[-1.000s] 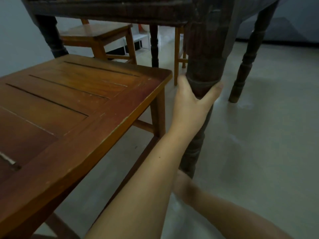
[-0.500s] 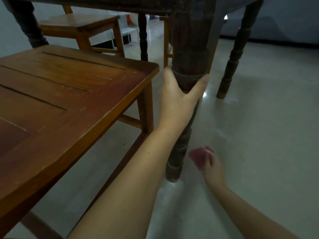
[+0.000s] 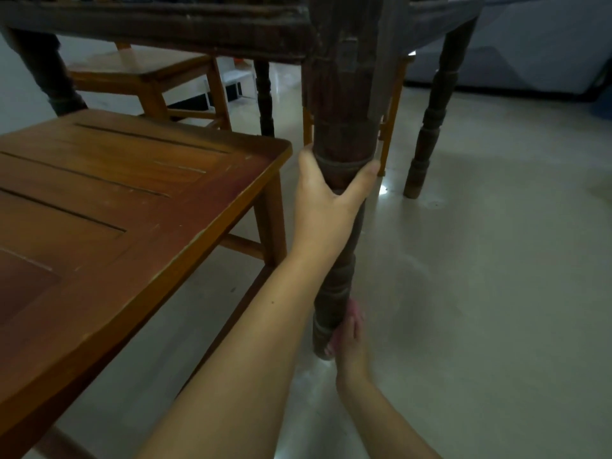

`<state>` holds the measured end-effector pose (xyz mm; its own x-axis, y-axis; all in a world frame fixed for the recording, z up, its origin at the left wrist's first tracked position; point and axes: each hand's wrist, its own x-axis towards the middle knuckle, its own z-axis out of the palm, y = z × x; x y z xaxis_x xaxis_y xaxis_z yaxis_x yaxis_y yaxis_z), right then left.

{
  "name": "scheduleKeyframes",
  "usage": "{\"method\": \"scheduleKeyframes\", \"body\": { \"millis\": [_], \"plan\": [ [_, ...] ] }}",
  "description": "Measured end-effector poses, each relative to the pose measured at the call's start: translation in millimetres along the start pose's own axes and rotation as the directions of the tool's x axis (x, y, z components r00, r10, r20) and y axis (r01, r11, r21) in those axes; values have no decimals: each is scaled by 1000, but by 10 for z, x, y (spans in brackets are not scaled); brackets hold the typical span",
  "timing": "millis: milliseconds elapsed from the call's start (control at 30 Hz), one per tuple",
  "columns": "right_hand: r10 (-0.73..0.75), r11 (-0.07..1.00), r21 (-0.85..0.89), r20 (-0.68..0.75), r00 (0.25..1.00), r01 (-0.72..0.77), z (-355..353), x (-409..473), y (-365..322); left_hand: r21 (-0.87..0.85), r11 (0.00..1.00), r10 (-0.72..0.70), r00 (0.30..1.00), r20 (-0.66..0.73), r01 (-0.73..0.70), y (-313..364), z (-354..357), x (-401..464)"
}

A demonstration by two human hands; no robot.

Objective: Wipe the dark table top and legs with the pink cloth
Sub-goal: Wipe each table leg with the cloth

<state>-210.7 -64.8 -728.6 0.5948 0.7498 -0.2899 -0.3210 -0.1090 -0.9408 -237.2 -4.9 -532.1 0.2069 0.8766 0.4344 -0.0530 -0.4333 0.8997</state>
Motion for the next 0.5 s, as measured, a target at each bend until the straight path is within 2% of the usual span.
{"method": "scheduleKeyframes", "body": {
  "millis": [67, 200, 267, 300, 433, 500],
  "plan": [
    [58, 998, 40, -16, 998, -58, 4, -39, -95, 6, 1000, -1, 1000, 3, 1, 12, -6, 4],
    [-219, 947, 237, -21, 975, 218, 168, -58, -701, -3, 1000, -10, 1000, 11, 10, -14, -10, 11],
    [-297, 935, 205, 6, 955, 290, 203, -28, -787, 2, 1000, -7, 1000, 10, 7, -9, -14, 1],
    [-291, 943, 172, 13, 957, 285, 178, -7, -752, 2, 1000, -9, 1000, 13, 9, -2, -18, 2],
    [-48, 993, 107, 39, 998, 43, 30, 61, -678, -3, 1000, -21, 999, 29, 21, -9, -27, 17],
    [-122, 989, 94, 87, 989, 114, 62, 87, -990, 10, 1000, -19, 999, 29, 18, -12, -34, 24]
  ]
}}
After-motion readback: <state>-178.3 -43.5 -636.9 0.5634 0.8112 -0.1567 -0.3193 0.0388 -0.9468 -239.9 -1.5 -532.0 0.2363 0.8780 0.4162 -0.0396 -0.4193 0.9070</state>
